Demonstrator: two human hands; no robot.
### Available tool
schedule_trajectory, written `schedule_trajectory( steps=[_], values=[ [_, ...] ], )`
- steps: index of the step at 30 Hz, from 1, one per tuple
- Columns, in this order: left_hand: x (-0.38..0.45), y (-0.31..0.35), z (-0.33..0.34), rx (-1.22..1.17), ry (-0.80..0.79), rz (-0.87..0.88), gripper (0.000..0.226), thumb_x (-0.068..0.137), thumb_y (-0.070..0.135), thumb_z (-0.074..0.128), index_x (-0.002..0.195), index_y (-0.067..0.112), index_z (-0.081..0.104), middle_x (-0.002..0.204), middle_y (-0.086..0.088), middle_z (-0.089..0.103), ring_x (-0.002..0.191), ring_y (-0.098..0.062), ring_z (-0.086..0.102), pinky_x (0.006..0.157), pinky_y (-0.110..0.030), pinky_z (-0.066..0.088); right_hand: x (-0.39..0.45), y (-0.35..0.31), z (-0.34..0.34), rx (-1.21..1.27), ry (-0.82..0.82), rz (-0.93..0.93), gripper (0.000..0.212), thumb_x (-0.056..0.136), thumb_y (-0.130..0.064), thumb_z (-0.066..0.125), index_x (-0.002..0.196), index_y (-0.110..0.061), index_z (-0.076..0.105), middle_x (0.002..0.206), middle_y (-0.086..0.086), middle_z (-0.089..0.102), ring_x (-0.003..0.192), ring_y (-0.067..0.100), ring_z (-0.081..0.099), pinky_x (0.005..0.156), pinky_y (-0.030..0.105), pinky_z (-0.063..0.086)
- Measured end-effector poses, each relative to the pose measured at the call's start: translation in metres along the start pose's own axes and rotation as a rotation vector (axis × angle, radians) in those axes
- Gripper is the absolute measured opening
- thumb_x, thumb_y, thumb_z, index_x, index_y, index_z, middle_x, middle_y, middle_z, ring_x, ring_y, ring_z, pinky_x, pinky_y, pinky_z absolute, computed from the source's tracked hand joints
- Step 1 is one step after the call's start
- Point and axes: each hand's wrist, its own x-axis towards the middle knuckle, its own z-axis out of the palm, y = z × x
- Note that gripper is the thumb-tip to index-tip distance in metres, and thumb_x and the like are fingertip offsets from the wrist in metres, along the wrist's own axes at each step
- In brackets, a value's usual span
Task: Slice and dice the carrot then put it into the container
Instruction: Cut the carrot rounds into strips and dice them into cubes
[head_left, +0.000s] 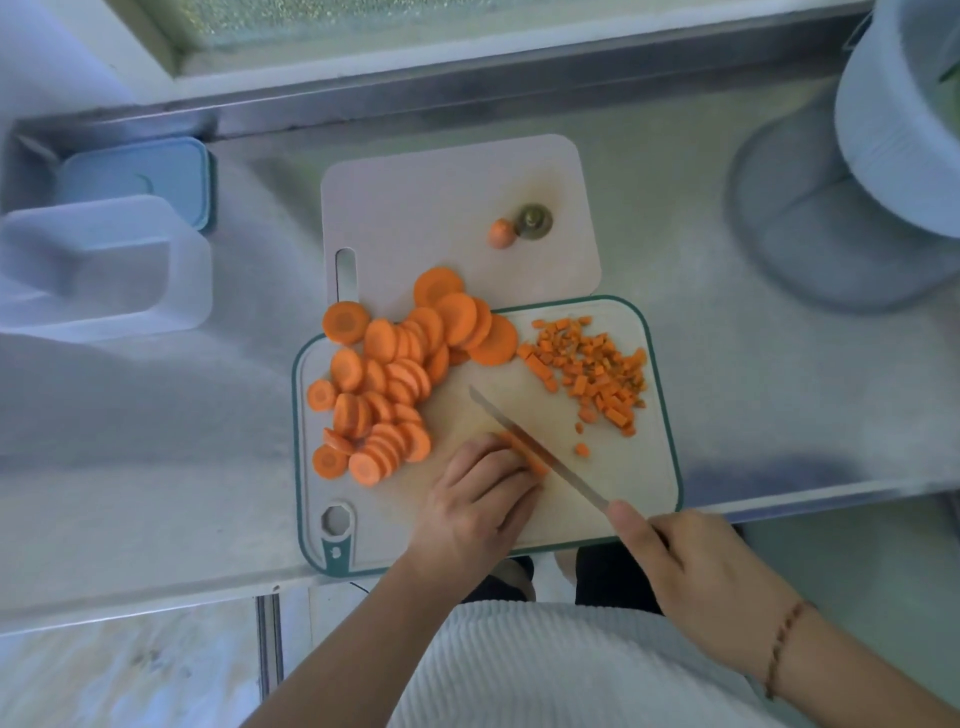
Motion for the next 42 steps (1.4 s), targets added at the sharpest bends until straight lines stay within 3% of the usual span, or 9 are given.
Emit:
schedule_trajectory(
  steps=[2,4,9,18,23,27,30,33,42],
  values=[
    [-0.001,0.000,0.000,-0.004,-0.005,-0.010,0.002,0.088,0.003,0.077,0.089,0.002,0.077,0.098,-0.008,0.072,0.103,-0.026,0.063,0.094,-0.034,0.053,-0.008,0.000,0.003,-0.006,-0.022,0.013,0.063,0.083,-0.068,0.023,0.046,-0.024,0.048,0.043,-0.012,0.048,0.047,0.006,0.047,0.051,0.020,0.036],
    [-0.002,-0.001,0.001,-0.011,-0.009,-0.025,0.002,0.088,0.004,0.076,0.089,0.003,0.077,0.099,-0.007,0.073,0.104,-0.025,0.063,0.094,-0.033,0.053,-0.012,0.002,0.006,-0.017,-0.033,0.046,0.064,0.082,-0.069,0.021,0.046,-0.019,0.039,0.047,-0.016,0.052,0.051,0.005,0.050,0.053,0.021,0.037],
    [-0.001,0.000,0.001,-0.042,0.031,-0.072,0.006,0.089,0.005,0.074,0.086,0.003,0.078,0.096,-0.006,0.074,0.103,-0.021,0.063,0.097,-0.025,0.050,-0.006,0.005,0.015,-0.106,-0.035,0.093,0.069,0.074,-0.077,0.008,0.052,-0.020,0.040,0.047,-0.001,0.046,0.050,0.013,0.048,0.058,0.027,0.043],
    [0.000,-0.002,0.001,-0.036,0.032,-0.065,0.009,0.090,0.006,0.072,0.086,0.003,0.079,0.095,-0.006,0.074,0.101,-0.020,0.062,0.100,-0.020,0.046,0.012,-0.005,0.024,-0.152,-0.038,0.106,0.079,0.069,-0.082,0.001,0.059,-0.017,0.046,0.056,0.000,0.051,0.053,0.016,0.050,0.063,0.038,0.051],
    [-0.001,-0.001,0.003,-0.016,0.028,-0.045,0.002,0.085,0.003,0.077,0.084,0.003,0.078,0.092,-0.005,0.074,0.092,-0.021,0.063,0.092,-0.019,0.048,0.024,-0.018,0.026,-0.151,-0.009,0.063,0.075,0.075,-0.080,0.006,0.061,-0.016,0.044,0.060,0.000,0.052,0.054,0.016,0.049,0.056,0.034,0.043],
    [-0.001,-0.001,-0.001,-0.024,-0.007,-0.025,0.001,0.086,0.003,0.078,0.086,0.002,0.078,0.094,-0.006,0.074,0.090,-0.023,0.065,0.085,-0.028,0.053,0.020,-0.008,0.021,-0.055,0.009,0.041,0.075,0.077,-0.080,0.014,0.054,-0.015,0.043,0.050,-0.001,0.049,0.049,0.017,0.050,0.057,0.036,0.046],
    [-0.002,-0.001,-0.002,-0.024,-0.010,-0.017,0.005,0.089,0.004,0.074,0.087,0.002,0.078,0.094,-0.006,0.074,0.092,-0.024,0.065,0.087,-0.030,0.053,0.008,0.006,0.008,0.032,0.027,0.064,0.070,0.081,-0.073,0.022,0.041,-0.018,0.041,0.037,-0.007,0.043,0.039,0.006,0.044,0.046,0.018,0.036],
    [-0.003,0.002,-0.006,-0.032,0.007,-0.013,0.008,0.091,0.006,0.073,0.088,0.002,0.079,0.094,-0.005,0.074,0.099,-0.024,0.065,0.093,-0.028,0.052,0.004,0.004,0.002,0.064,0.034,0.055,0.069,0.087,-0.063,0.027,0.037,-0.017,0.037,0.033,-0.011,0.041,0.037,0.004,0.041,0.047,0.015,0.036],
    [-0.007,0.001,-0.007,-0.013,0.034,-0.088,0.003,0.087,0.003,0.076,0.088,0.002,0.079,0.097,-0.007,0.074,0.100,-0.022,0.064,0.090,-0.034,0.055,-0.012,0.005,0.020,-0.019,0.004,-0.015,0.063,0.084,-0.070,0.018,0.050,-0.020,0.036,0.046,-0.009,0.049,0.048,0.008,0.046,0.052,0.023,0.037]
  ],
)
